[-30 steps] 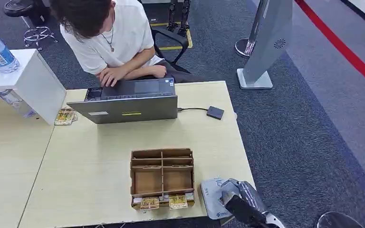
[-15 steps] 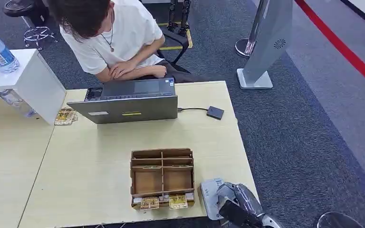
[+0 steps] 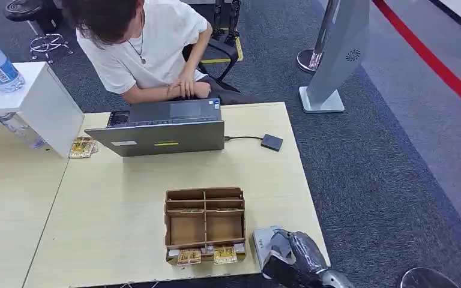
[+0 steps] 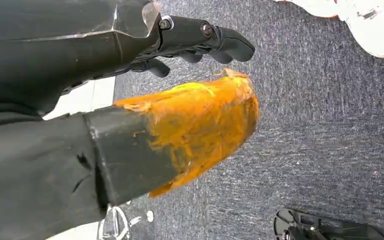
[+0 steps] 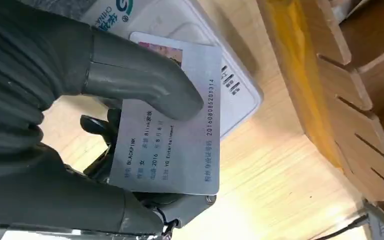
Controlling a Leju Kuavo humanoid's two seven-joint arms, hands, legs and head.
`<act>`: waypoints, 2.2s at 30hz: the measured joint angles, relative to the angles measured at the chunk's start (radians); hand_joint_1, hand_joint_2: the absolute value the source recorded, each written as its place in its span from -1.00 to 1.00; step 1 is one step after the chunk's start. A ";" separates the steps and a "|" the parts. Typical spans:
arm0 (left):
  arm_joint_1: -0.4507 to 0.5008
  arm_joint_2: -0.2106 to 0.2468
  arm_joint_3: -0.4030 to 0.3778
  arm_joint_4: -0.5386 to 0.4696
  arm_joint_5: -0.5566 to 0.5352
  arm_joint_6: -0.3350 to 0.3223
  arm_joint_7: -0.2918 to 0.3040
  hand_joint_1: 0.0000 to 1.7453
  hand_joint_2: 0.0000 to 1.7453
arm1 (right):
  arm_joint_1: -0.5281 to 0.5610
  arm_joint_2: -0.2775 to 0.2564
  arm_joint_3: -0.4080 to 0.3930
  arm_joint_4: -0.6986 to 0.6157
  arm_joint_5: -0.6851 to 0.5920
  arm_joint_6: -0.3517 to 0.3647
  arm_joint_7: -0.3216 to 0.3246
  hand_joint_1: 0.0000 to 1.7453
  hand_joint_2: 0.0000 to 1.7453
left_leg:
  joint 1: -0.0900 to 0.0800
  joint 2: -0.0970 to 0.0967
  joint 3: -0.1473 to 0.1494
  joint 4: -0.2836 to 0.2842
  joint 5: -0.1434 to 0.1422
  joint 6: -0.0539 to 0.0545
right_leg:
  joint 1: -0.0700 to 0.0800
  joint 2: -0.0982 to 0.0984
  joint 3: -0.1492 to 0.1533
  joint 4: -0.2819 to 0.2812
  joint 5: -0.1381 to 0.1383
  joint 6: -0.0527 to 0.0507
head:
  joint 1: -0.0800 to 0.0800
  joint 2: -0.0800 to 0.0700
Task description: Pass the card to the sensor for recognition and then transmit it.
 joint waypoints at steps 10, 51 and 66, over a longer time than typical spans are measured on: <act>0.000 0.000 0.000 0.000 -0.002 -0.002 0.001 -1.00 -1.00 | -0.028 0.000 0.040 0.039 0.072 -0.054 0.038 1.00 1.00 | 0.000 0.000 0.000 0.000 0.000 0.000 | 0.000 0.000 0.000 0.000 0.000 0.000 | 0.000 0.000; 0.000 -0.006 0.000 0.000 -0.020 -0.002 0.007 -1.00 -1.00 | -0.071 0.102 -0.053 -0.037 0.520 -0.377 0.076 1.00 1.00 | 0.000 0.000 0.000 0.000 0.000 0.000 | 0.000 0.000 0.000 0.000 0.000 0.000 | 0.000 0.000; 0.000 -0.009 0.000 0.000 -0.040 -0.003 0.007 -1.00 -1.00 | -0.145 0.182 -0.080 -0.095 0.610 -0.377 0.033 1.00 1.00 | 0.000 0.000 0.000 0.000 0.000 0.000 | 0.000 0.000 0.000 0.000 0.000 0.000 | 0.000 0.000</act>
